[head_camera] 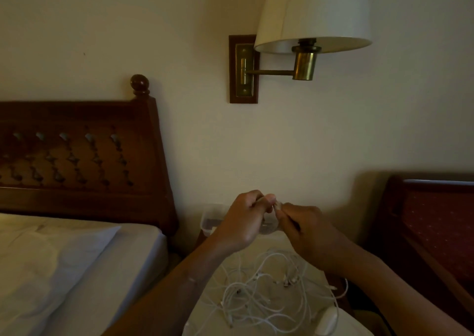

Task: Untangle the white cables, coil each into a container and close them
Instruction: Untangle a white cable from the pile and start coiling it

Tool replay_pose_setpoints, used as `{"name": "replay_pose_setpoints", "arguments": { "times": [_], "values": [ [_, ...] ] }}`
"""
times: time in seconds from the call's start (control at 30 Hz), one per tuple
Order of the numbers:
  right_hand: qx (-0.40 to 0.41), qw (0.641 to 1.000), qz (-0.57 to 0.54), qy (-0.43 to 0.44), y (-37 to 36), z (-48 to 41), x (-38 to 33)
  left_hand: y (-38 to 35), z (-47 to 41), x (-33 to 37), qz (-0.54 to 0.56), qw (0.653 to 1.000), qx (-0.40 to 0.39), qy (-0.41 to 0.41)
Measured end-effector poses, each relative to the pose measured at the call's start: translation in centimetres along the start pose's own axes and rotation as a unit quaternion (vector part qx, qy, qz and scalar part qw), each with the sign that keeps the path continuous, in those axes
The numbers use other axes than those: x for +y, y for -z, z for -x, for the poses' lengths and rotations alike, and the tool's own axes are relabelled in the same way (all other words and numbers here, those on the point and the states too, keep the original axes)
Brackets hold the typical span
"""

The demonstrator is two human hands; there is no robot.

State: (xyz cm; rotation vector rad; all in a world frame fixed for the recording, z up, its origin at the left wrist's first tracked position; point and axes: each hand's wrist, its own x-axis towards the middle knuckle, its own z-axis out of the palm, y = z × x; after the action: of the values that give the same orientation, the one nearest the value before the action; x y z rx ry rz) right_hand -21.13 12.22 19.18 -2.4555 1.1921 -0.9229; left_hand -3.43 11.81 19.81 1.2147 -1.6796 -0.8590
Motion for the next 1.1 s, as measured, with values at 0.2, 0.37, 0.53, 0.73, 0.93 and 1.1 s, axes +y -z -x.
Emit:
{"name": "replay_pose_setpoints", "arguments": {
  "times": [0.2,0.37,0.53,0.73,0.93,1.1],
  "values": [
    [0.023,0.996,-0.087,0.012,0.0,0.5,0.8,0.0,-1.0,-0.9,0.175,0.981,0.014,0.087],
    [0.000,0.999,0.002,0.049,-0.3,0.6,0.9,1.2,-0.5,-0.6,0.199,0.976,-0.076,0.051],
    [-0.012,0.997,0.032,0.064,0.1,0.1,0.4,0.6,0.1,0.6,0.050,0.998,-0.012,-0.032],
    [0.000,0.999,-0.024,0.036,-0.2,0.3,-0.2,-0.6,0.1,1.1,0.016,0.996,0.071,-0.055],
    [0.043,0.997,-0.065,0.016,-0.3,1.0,0.1,-1.2,0.1,0.7,0.066,0.996,0.063,-0.015],
    [0.076,0.995,0.049,-0.040,-0.5,0.8,-0.8,-1.6,0.4,1.0,0.102,0.993,0.061,-0.005]
  ]
}}
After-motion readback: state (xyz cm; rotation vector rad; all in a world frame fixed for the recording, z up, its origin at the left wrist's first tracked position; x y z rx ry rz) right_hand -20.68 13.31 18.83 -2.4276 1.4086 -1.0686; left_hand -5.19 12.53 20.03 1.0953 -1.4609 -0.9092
